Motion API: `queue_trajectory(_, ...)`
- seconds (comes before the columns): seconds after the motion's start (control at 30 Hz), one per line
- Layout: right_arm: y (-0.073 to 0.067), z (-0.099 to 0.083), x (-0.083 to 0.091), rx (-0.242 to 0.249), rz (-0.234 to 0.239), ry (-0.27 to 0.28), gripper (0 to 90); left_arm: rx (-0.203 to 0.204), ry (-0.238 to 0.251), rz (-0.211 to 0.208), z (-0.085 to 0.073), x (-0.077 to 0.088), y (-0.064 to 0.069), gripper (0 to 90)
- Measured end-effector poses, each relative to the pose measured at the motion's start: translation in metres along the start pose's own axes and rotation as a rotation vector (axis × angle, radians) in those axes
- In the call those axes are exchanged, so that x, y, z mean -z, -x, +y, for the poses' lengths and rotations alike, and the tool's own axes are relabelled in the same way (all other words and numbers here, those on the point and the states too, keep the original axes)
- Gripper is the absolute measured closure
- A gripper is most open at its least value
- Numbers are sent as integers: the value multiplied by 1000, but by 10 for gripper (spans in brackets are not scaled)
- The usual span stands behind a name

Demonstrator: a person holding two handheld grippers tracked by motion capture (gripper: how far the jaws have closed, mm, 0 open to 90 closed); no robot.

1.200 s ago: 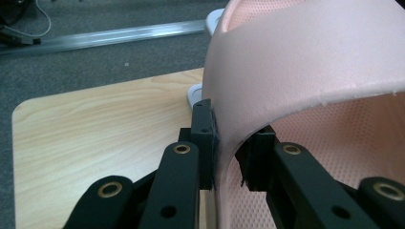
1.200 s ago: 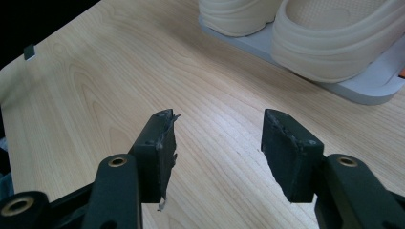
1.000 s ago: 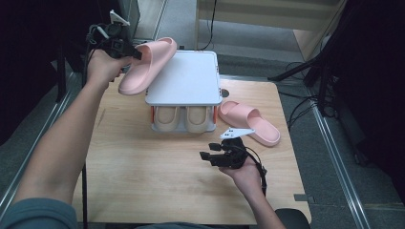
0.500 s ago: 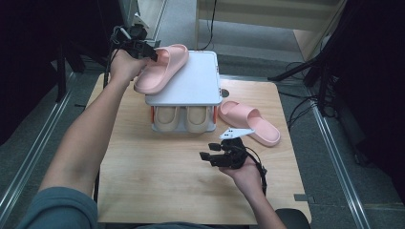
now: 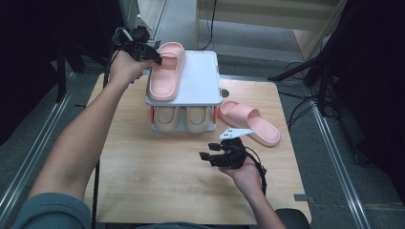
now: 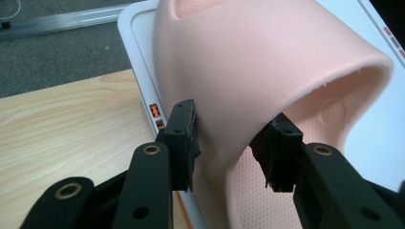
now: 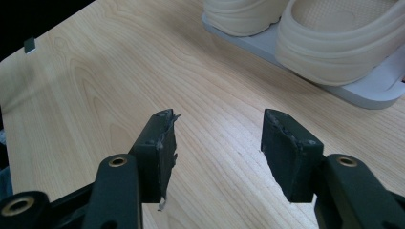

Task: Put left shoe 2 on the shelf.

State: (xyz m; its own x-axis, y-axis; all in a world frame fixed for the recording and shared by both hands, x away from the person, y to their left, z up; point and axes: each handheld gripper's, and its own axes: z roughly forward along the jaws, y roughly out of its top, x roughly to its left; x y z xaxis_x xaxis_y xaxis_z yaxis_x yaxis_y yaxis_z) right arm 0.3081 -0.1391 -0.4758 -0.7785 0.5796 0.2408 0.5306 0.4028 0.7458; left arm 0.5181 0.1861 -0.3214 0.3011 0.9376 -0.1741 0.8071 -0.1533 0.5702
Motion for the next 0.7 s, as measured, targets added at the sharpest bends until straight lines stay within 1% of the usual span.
queue_trajectory(0.07, 0, 0, -1, 0, 0, -3, 464, 8, 8, -17, -2, 2, 0, 609)
queue_trajectory(0.2, -1, 0, -1, 0, -1, -5, 464, 2, 8, -19, -5, 2, -1, 611)
queue_trajectory(0.27, -1, 0, -1, 0, 0, -5, 464, 4, 8, -31, -6, 3, -2, 610)
queue_trajectory(0.37, 0, 1, -1, 2, -1, -2, 464, -20, 10, -32, -8, 6, 0, 593)
queue_trajectory(0.4, 0, 1, 0, 1, -4, 4, 465, -36, 30, -29, -10, 10, 0, 586)
queue_trajectory(0.43, 0, 1, 1, 5, -3, 14, 470, -35, 41, -35, -10, 12, -1, 576)
queue_trajectory(0.47, 0, 1, 1, 5, -3, 14, 470, -35, 41, -35, -10, 12, -1, 571)
queue_trajectory(0.53, 1, 3, 4, 3, -3, 35, 477, -34, 55, -46, -11, 18, -2, 565)
queue_trajectory(0.6, 3, 5, 8, 11, -11, 50, 483, -38, 63, -56, -13, 25, -4, 553)
queue_trajectory(0.63, 5, 5, 12, 8, -25, 55, 485, -33, 76, -61, -16, 32, -6, 541)
queue_trajectory(0.67, 6, 6, 14, 11, -35, 56, 488, -38, 83, -65, -18, 35, -8, 535)
queue_trajectory(0.7, 6, 6, 14, 11, -35, 56, 488, -38, 83, -65, -18, 35, -8, 528)
